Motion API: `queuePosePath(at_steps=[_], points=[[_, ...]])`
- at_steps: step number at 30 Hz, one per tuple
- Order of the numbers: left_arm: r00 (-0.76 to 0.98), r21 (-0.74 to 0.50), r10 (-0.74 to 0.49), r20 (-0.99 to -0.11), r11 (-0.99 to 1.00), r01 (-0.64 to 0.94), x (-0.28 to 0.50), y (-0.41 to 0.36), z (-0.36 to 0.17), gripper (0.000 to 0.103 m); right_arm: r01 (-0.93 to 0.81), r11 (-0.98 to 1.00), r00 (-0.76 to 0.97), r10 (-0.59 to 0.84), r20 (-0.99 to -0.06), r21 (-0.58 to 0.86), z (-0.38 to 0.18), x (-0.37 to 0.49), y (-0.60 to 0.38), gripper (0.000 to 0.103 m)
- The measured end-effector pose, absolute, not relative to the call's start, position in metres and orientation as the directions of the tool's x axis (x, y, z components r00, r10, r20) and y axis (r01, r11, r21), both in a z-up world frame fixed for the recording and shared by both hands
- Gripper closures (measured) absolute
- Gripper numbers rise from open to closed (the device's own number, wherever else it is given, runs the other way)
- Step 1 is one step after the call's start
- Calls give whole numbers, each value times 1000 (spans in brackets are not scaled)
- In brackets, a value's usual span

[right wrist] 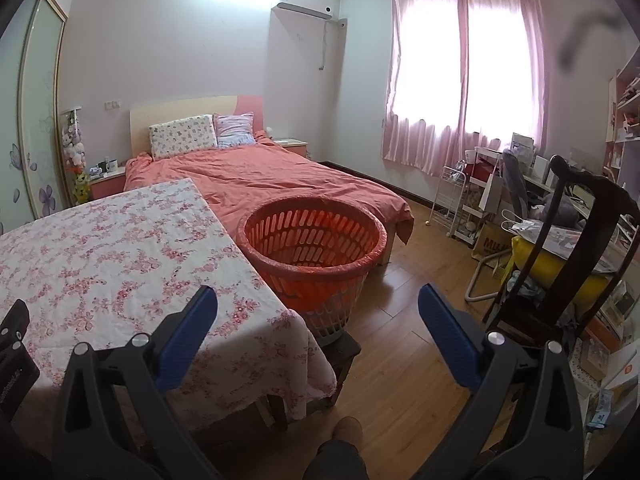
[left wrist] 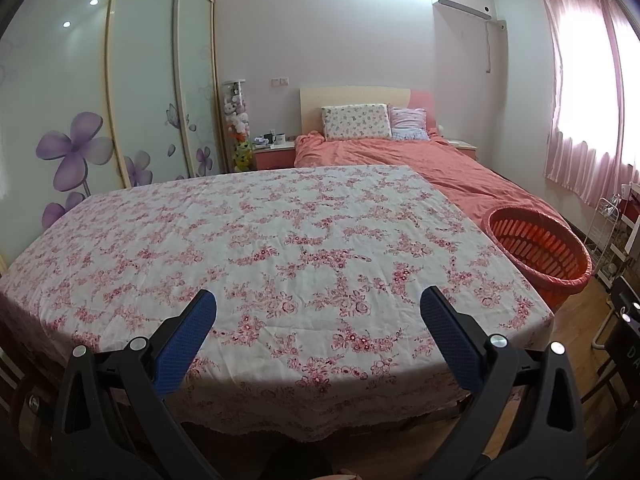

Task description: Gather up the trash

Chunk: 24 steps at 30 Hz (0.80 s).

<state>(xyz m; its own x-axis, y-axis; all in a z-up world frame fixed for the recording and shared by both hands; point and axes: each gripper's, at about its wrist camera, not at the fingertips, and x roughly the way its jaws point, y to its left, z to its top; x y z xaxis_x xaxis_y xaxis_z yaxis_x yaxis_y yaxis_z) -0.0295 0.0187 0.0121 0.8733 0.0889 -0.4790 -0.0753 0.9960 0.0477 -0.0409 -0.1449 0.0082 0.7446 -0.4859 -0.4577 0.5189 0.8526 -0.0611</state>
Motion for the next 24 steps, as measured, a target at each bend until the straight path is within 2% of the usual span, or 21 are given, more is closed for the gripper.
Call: queuePosePath(at_steps=[24], points=[[879,17,75,-471,997,-75,-36,22,15,2,522,850,735,-491,-467,-71,9,-41,-144,5]])
